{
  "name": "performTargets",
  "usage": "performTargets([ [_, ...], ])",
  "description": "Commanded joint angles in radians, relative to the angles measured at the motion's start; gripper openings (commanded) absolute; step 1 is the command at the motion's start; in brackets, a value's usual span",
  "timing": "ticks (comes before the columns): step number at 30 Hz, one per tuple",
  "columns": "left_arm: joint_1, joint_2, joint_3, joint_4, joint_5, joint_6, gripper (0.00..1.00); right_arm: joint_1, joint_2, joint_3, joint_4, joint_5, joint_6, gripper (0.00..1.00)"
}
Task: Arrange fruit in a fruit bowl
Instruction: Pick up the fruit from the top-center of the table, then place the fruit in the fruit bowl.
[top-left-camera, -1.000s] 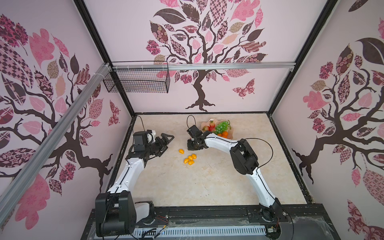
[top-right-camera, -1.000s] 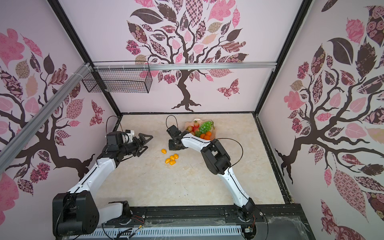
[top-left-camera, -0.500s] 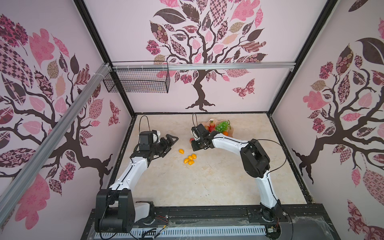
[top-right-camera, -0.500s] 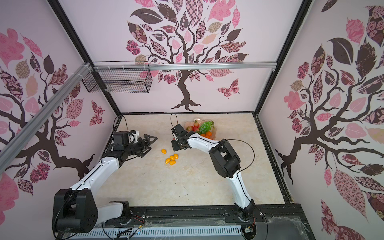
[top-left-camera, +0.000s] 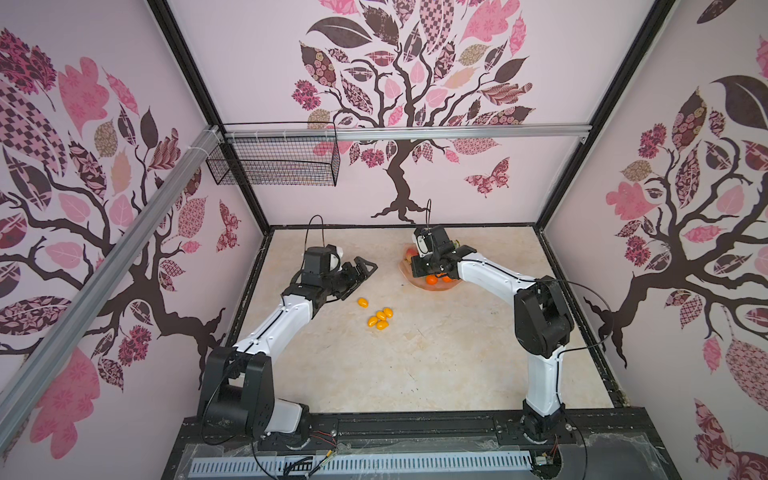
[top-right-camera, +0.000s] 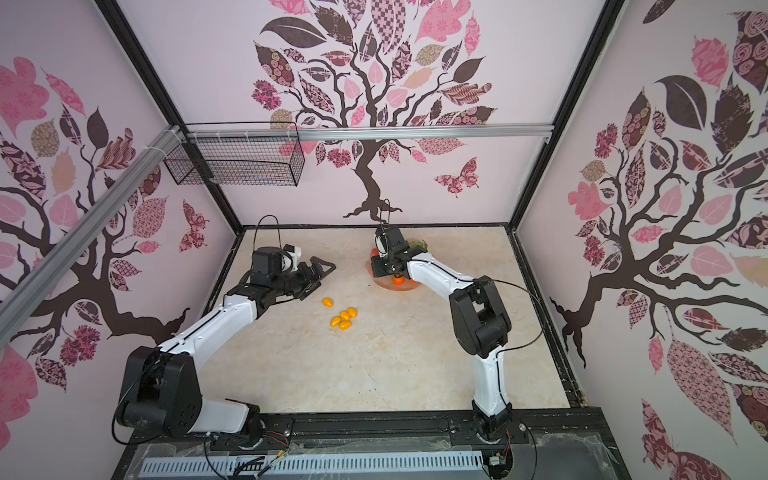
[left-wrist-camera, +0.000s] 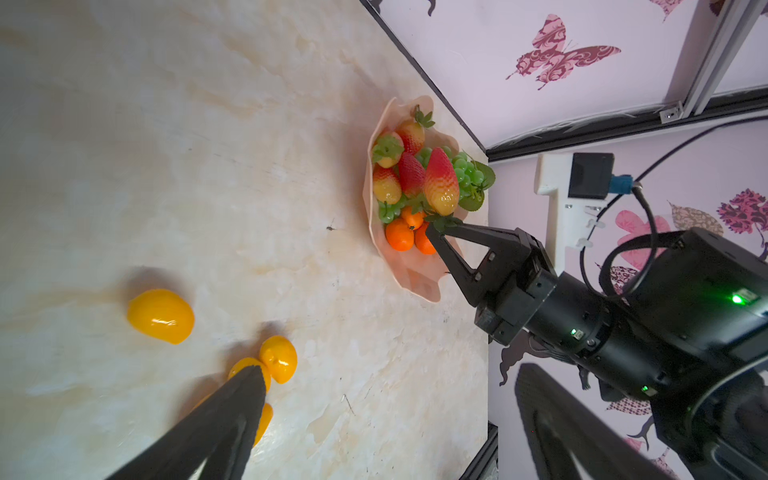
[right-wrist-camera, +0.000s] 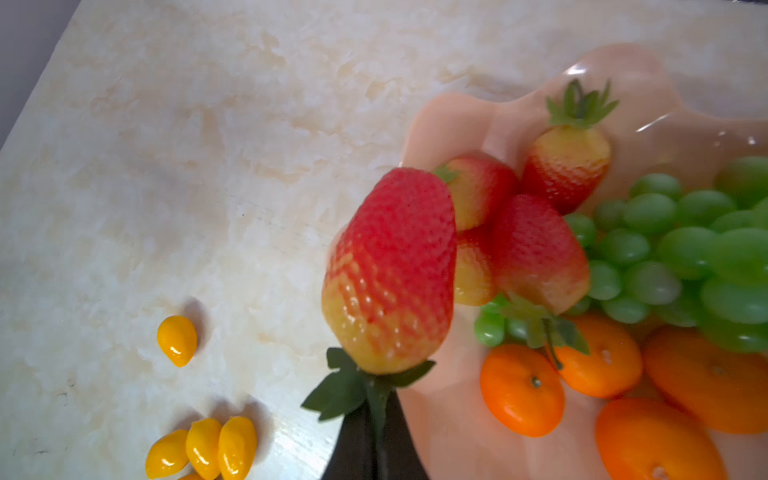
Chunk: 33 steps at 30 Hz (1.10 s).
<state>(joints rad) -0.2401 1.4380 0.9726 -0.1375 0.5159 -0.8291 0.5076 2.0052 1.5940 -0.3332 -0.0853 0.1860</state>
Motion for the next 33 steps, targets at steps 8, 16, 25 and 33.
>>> performTargets([
  [8, -0.119, 0.108, 0.160, 0.035, -0.122, 0.048, 0.98, -0.078, 0.063, 0.157, -0.075, 0.063, 0.028, 0.00],
  [16, -0.145, 0.149, 0.191, 0.033, -0.133, 0.044, 0.98, -0.102, 0.203, 0.330, -0.170, 0.100, 0.064, 0.00],
  [25, -0.158, 0.184, 0.213, 0.013, -0.115, 0.048, 0.98, -0.110, 0.290, 0.412, -0.238, 0.172, 0.109, 0.00],
  [33, -0.165, 0.191, 0.216, 0.004, -0.111, 0.047, 0.98, -0.115, 0.316, 0.419, -0.271, 0.172, 0.137, 0.03],
])
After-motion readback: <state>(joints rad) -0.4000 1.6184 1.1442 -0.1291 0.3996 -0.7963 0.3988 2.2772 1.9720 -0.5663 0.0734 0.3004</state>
